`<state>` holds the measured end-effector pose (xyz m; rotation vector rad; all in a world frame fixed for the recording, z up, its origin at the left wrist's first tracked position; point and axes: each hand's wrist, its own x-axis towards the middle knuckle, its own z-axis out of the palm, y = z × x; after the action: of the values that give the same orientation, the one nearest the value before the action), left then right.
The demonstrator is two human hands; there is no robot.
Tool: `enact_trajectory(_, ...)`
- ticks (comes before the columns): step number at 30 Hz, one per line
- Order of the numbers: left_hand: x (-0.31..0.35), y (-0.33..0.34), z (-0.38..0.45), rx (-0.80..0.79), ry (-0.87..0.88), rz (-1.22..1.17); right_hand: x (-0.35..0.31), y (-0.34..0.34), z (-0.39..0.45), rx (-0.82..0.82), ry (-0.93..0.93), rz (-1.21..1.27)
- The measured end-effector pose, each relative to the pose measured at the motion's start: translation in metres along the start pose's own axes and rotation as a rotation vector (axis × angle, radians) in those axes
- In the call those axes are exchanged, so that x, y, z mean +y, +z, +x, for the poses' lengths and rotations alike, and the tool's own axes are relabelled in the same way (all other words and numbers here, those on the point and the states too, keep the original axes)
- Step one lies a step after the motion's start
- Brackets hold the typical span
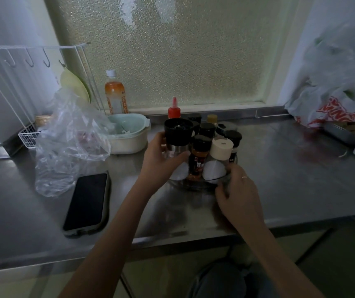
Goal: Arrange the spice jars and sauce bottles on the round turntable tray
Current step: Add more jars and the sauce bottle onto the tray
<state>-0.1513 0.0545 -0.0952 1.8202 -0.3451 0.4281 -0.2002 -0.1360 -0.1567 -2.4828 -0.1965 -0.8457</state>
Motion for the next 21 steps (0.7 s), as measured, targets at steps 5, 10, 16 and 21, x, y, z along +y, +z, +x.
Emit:
enact_trajectory(5,-0.005,0.007,0.009,0.034,0.021,0.012,0.003,0.003,-0.001,-0.015,-0.013,-0.039)
enact_trajectory(10,-0.012,0.015,0.018,0.044,-0.004,0.003,0.001,0.002,0.000,0.002,-0.027,-0.002)
enact_trajectory(16,-0.014,0.014,0.026,0.054,-0.024,-0.041,-0.002,0.000,-0.001,0.006,-0.039,0.000)
enact_trajectory(21,-0.017,-0.004,0.030,-0.102,-0.210,-0.311,0.001,0.002,0.000,-0.004,-0.019,0.001)
